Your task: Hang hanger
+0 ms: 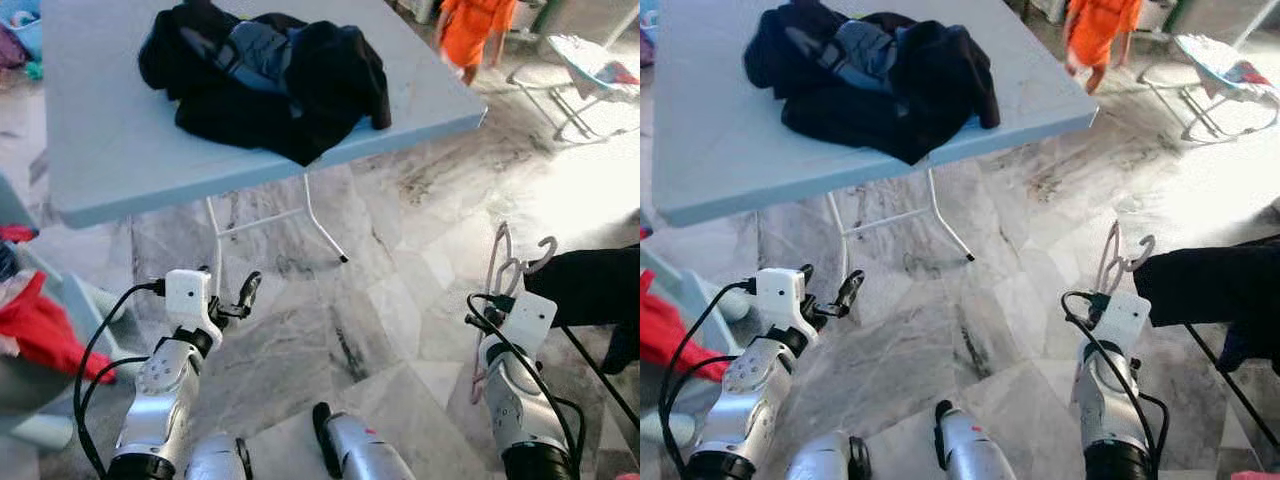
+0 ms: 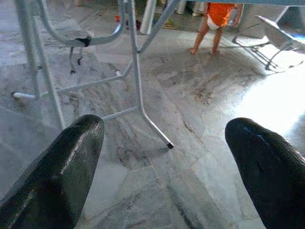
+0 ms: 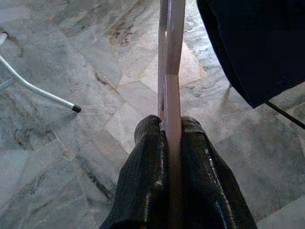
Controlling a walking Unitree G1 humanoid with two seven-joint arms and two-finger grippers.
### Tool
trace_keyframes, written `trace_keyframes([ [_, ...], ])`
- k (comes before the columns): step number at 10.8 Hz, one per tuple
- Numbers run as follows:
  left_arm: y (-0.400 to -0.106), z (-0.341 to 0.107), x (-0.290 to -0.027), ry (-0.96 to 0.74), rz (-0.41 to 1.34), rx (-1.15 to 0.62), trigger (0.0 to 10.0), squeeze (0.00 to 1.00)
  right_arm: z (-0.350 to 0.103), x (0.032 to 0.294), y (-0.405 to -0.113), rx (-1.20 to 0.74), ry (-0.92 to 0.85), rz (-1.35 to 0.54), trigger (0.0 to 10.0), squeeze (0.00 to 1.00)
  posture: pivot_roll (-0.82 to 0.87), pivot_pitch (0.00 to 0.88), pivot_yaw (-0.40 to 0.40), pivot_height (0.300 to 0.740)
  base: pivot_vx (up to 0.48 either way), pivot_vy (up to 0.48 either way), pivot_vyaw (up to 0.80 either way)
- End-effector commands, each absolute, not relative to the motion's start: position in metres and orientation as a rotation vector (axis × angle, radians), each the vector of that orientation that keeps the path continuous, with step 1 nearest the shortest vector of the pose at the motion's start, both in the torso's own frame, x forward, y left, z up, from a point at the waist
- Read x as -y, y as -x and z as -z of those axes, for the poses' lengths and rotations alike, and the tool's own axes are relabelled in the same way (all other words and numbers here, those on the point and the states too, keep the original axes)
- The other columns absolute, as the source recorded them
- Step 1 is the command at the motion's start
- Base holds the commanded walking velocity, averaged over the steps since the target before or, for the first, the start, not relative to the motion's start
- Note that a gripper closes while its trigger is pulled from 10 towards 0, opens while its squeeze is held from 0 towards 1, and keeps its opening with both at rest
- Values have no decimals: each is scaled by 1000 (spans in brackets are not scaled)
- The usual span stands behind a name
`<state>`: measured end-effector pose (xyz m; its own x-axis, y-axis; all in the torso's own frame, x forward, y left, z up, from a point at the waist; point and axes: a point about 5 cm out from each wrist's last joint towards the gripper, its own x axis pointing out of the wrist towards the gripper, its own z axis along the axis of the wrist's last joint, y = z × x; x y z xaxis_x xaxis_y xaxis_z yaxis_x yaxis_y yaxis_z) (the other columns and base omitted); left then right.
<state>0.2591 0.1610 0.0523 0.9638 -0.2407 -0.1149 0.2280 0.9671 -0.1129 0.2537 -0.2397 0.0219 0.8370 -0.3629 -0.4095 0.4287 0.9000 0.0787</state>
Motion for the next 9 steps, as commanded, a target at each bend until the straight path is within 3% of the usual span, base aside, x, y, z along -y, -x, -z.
trace_keyframes([
  [1,-257,-50,-160,99,245,-145,10000,0,-20,245,-251,-413,-172,443,10000,0,-10,149,-81,740,304,0,-800],
  [7,-259,-46,-156,91,275,-167,10000,0,-17,243,-252,-419,-194,453,10000,0,-16,134,-71,740,337,0,-800],
  [9,-257,-40,-154,88,269,-201,10000,0,-15,244,-251,-434,-204,459,10000,0,-9,128,-83,740,0,0,-800],
])
